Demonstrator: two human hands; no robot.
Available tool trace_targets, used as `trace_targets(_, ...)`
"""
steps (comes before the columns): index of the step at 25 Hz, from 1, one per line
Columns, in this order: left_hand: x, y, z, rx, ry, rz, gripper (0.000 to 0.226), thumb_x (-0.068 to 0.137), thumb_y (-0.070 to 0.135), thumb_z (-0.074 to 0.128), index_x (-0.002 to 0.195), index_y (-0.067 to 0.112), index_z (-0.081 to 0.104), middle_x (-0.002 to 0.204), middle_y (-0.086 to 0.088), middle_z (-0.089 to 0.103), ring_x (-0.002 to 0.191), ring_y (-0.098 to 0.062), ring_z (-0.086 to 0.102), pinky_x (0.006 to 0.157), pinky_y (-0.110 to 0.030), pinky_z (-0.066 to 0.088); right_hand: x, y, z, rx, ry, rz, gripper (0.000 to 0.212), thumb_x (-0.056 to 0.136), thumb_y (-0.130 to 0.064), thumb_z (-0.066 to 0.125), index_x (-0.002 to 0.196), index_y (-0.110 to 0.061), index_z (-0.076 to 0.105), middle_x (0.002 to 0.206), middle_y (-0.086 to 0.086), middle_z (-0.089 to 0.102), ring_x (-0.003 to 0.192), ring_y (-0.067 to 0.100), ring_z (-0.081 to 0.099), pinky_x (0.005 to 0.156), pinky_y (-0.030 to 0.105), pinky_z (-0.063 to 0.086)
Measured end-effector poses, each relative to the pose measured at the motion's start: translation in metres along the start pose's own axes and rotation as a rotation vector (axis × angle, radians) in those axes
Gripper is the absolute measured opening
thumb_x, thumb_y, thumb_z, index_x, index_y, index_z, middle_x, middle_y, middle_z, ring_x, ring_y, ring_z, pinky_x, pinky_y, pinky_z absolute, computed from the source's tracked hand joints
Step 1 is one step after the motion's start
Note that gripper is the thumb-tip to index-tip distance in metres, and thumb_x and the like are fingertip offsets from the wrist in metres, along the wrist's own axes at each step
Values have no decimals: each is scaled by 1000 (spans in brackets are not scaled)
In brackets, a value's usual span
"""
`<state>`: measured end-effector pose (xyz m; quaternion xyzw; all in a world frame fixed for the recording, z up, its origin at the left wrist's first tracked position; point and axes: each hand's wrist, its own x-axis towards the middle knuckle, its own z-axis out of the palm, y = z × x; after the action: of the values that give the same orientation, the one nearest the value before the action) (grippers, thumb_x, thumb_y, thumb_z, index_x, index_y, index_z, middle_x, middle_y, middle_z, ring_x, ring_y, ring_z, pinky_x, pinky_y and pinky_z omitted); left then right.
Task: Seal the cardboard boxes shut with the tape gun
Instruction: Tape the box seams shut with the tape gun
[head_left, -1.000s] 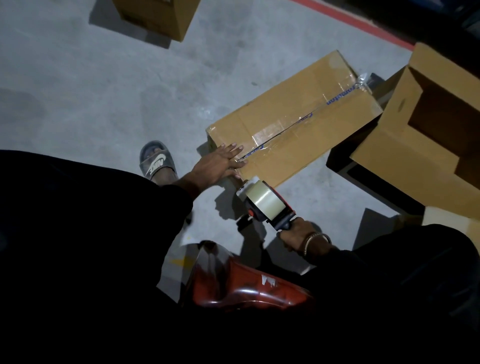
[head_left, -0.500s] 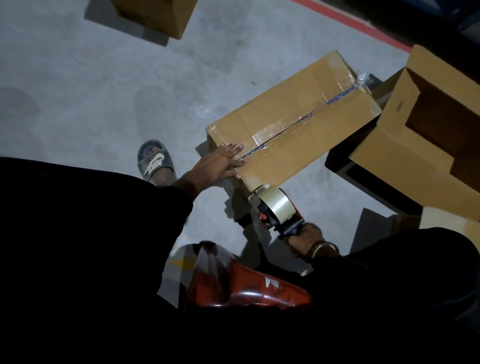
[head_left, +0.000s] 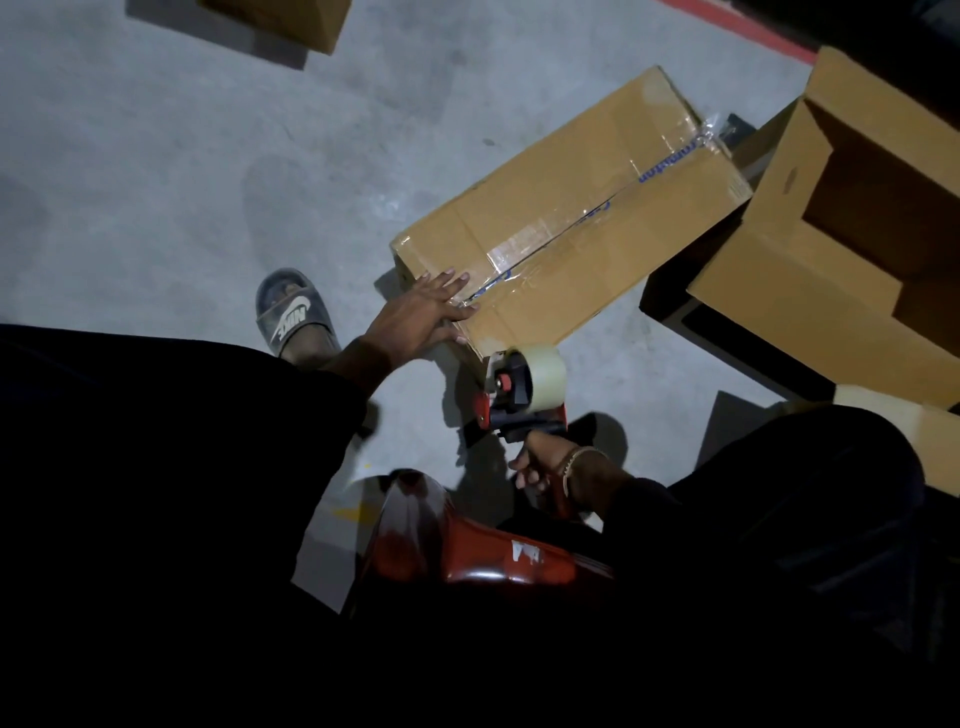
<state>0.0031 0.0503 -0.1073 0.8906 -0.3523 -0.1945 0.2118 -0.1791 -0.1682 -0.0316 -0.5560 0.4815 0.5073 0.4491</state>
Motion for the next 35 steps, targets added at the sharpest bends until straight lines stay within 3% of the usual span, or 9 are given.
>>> trace_targets(5,-1,8,-10,35,-75,-30,60,97,53,64,151,26,55,171,-14,21,159,-35,15,128,-55,13,-8,-7,15,101,-152,32,37,98,-19,47,64,-5,51,39,-1,33,32,13,24,52,27,23)
trace_targets(8,4,22,-13,65,-193,-153,110,67,98,50,154,31,48,173,-10,10,161,-29,4,129,-53,3,-3,-5,34,188,-63,13,38,100,-27,46,67,-8,48,38,4,41,32,16,26,49,23,25)
trace_targets(10,1,29,-11,113,-228,-170,136,47,108,43,158,31,41,174,-10,3,161,-29,0,128,-53,-2,-1,-1,37,183,21,-33,41,100,-25,46,63,-8,47,38,9,47,29,19,30,40,16,27)
trace_targets(13,3,25,-8,191,-189,-142,126,54,97,63,159,30,40,174,-13,5,161,-32,2,127,-56,3,1,4,22,108,70,-69,34,97,-14,45,66,-5,53,40,13,51,27,16,34,37,16,22)
trace_targets(18,2,30,2,138,-50,-185,93,74,74,75,152,27,52,172,-12,18,160,-31,11,128,-52,4,20,8,14,85,101,-29,30,93,-18,49,66,-5,56,46,13,53,32,15,28,42,19,18)
trace_targets(24,-2,31,5,160,2,-192,81,81,70,72,149,29,56,171,-9,21,160,-28,13,128,-48,2,19,6,23,301,-231,45,32,91,-9,53,61,-3,57,46,-2,26,34,13,23,50,21,30)
trace_targets(27,-1,35,3,138,10,-192,82,79,69,74,148,28,56,171,-9,22,160,-27,13,127,-46,0,10,4,17,376,-300,53,34,94,-7,54,60,-2,57,44,-4,26,34,12,25,49,22,32)
trace_targets(32,1,36,-1,137,-14,-220,84,76,67,78,147,27,58,170,-11,24,159,-30,15,128,-49,4,16,0,27,252,-24,-26,32,103,-14,43,74,-6,53,49,6,45,25,15,36,48,24,29)
trace_targets(35,2,40,-2,149,-32,-216,83,77,64,79,148,26,57,171,-12,23,159,-31,15,129,-50,6,34,0,32,245,65,-76,32,107,-27,41,82,-10,51,45,1,57,32,8,53,48,25,40)
